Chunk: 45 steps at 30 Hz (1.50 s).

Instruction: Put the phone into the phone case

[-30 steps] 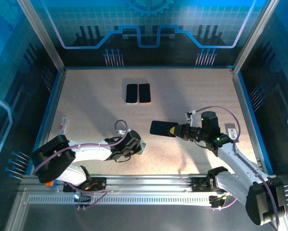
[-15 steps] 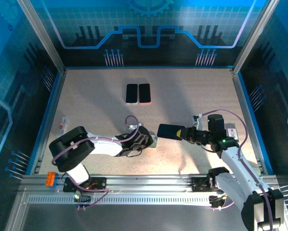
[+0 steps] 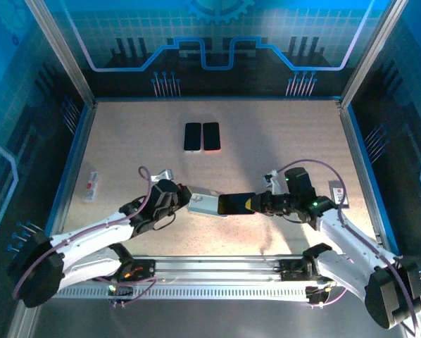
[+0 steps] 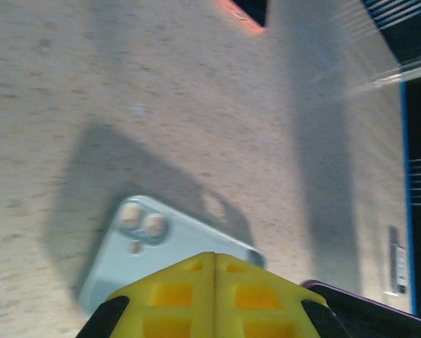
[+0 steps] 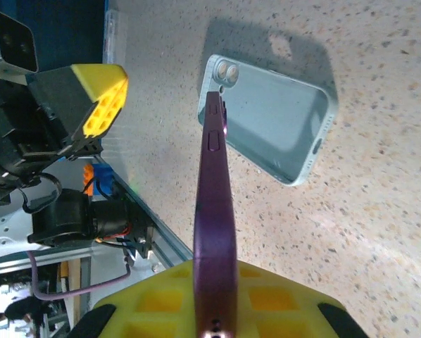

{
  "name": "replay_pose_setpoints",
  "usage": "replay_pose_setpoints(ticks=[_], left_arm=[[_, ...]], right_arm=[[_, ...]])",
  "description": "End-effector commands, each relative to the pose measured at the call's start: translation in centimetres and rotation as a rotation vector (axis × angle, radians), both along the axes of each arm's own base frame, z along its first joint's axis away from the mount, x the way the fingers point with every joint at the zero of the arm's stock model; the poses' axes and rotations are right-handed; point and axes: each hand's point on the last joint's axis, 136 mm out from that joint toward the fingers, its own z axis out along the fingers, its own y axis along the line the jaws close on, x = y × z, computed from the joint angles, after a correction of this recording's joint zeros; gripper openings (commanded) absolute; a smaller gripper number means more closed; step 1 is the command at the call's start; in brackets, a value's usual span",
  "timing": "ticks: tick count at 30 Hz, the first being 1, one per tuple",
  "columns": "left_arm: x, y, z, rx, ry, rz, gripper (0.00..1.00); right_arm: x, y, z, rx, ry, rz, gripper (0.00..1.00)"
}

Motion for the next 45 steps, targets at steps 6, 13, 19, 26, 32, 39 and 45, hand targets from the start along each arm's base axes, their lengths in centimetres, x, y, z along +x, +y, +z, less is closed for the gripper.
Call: replay_pose_setpoints(ticks=[6,13,19,26,32,39,45], left_arm=[[-1.7,3.0,-4.0,0.033,0.068,0.006,0.0],[-1.1,2.5,-4.4,0.033,0.085,-0.027,0.0],[-0.7,1.8,-5.5,0.0,0.111,-0.05,0.0],[-0.2,1.0,-5.7,-0.024,0.124,-0.078,0.0],[-0.2,1.1,-5.9,-0.02,0.126,-0.079,0.0],[-0.2,0.8,-6.2,-0.041,0.129,-0.084,0.0],[-0.4,0.8,-6.8,-0.04,0.139,-0.084,0.0]], right_arm=[[2.8,3.3,1.7,0.003,-0.117,-0.052,0.0],[3.7,5.1,1.1,0.046,-0.112,-0.075,0.0],[4.1,7.2,0.4,0.041,-0.094,-0.06,0.0],[4.8,8.9,0.2,0.118,-0.085,-0.067,0.0],[4.5,10.4,-0.6,0.135,-0.052,-0.039,0.0],[3.9,10.7,-2.4,0.136,0.019,-0.059,0.0],[3.2,10.4,-4.0,0.133,0.087,-0.082,0.0]])
